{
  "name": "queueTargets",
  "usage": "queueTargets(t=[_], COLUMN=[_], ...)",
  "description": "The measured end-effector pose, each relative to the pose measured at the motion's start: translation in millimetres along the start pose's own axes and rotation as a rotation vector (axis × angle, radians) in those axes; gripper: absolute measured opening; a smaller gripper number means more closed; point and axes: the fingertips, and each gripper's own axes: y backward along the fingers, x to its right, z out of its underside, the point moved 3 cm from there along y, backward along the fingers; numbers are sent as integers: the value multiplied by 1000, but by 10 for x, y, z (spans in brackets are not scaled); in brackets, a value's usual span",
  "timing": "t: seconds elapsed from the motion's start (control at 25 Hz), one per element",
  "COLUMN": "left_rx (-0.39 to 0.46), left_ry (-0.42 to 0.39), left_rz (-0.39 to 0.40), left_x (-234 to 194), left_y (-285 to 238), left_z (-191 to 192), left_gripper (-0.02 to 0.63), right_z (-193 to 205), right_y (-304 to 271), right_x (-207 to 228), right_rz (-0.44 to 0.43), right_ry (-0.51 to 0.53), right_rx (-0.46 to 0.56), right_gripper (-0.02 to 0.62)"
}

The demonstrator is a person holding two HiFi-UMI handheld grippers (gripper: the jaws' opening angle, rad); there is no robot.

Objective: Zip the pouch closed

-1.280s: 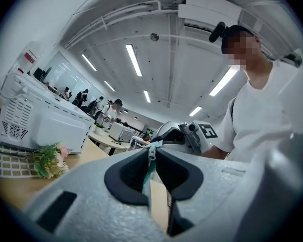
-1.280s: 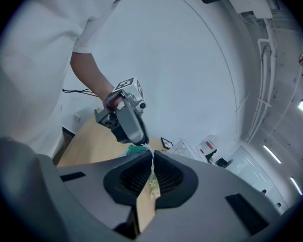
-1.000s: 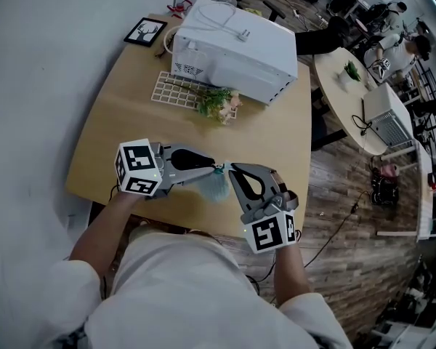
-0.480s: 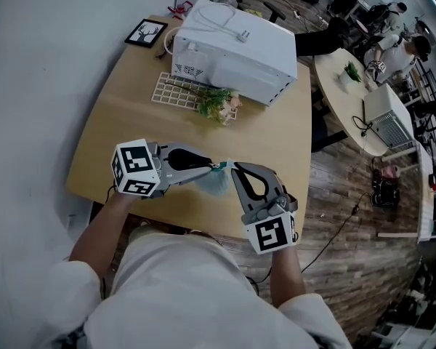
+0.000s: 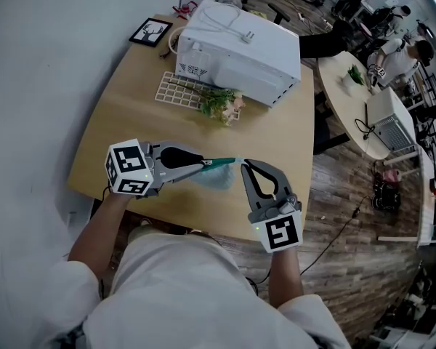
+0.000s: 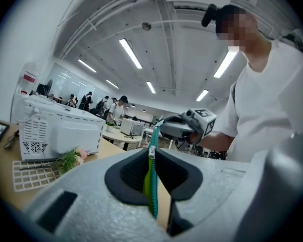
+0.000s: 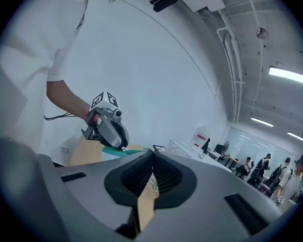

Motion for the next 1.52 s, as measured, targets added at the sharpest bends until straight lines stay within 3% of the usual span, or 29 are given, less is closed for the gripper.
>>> queueTargets(t=[0.92,1.52], left_rx=[-43,-59], left_ry=[48,48], left_rz=[-139,-120], left_x=[-81,-37], left_y=[445,278], left_z=[264,332], left_gripper=[44,44], right_z=[153,328], right_y=[175,447], right_x=[166,191], right_rz=[99,142], right_ry=[-62,-78], right_rx=[-29,-68], right_gripper=[2,2])
